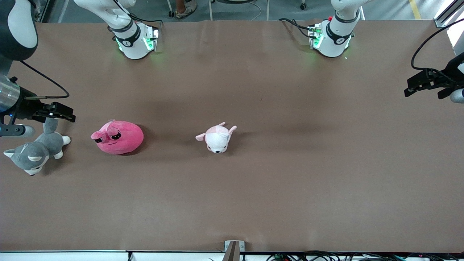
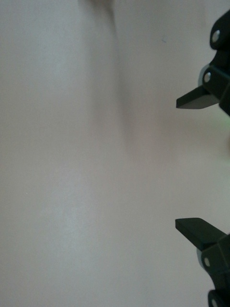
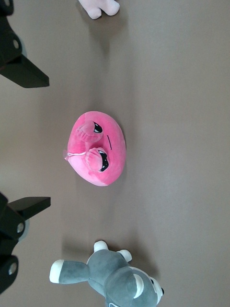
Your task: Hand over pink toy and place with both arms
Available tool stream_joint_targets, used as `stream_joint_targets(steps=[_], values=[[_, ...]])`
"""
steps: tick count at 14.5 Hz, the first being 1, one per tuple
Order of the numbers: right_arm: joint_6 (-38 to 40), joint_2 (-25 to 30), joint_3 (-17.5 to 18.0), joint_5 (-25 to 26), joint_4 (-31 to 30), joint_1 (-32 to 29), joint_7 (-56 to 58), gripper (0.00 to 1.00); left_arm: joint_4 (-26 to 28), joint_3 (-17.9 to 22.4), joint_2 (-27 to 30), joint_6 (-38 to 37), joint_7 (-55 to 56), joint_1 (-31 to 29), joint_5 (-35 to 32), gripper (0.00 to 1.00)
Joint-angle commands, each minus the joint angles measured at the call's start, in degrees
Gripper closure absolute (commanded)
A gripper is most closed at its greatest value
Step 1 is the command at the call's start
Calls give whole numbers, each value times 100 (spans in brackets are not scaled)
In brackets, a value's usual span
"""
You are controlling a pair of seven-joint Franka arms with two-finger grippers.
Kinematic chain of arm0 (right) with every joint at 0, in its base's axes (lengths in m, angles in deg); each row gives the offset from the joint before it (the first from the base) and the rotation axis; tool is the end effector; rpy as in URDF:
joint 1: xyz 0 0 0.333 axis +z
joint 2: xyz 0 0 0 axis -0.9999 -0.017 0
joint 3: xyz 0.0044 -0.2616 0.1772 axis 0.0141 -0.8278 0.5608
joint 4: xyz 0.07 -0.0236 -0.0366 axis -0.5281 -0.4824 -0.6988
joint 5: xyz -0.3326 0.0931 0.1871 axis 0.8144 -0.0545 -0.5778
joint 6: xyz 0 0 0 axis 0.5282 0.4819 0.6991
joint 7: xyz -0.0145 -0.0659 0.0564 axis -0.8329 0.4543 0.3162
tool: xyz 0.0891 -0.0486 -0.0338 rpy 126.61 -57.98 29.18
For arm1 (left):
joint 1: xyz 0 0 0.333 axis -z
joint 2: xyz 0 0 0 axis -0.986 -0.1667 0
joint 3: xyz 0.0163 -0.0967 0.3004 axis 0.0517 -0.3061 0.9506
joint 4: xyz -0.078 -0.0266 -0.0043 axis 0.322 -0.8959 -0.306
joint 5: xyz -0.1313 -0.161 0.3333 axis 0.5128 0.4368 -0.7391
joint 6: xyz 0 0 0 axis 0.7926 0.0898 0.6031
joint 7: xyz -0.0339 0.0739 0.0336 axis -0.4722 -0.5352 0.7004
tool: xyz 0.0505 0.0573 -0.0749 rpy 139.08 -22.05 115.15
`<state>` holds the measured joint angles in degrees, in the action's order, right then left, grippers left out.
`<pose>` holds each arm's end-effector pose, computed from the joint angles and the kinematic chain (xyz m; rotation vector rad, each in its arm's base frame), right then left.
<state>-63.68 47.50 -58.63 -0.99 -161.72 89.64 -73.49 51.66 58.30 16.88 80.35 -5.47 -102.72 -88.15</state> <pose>0.5977 -0.0022 0.5649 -3.1249 -0.0036 0.1165 0.5552 0.0027 0.6287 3.1069 -0.1253 -0.0485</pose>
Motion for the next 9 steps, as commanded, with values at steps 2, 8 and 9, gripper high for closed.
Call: stream_joint_targets(steps=[2,8,9], values=[[230,100,-17,34,-65,-61,7,0,-163,1152,-56,-28,-40,1164,-121,0],[275,1189,-35,52,-935,-61,16,0,-181,2034,-56,-63,-40,2055,-138,0],[292,1303,-35,60,-997,-61,25,0,-181,2105,-56,-63,-40,2117,-138,0]])
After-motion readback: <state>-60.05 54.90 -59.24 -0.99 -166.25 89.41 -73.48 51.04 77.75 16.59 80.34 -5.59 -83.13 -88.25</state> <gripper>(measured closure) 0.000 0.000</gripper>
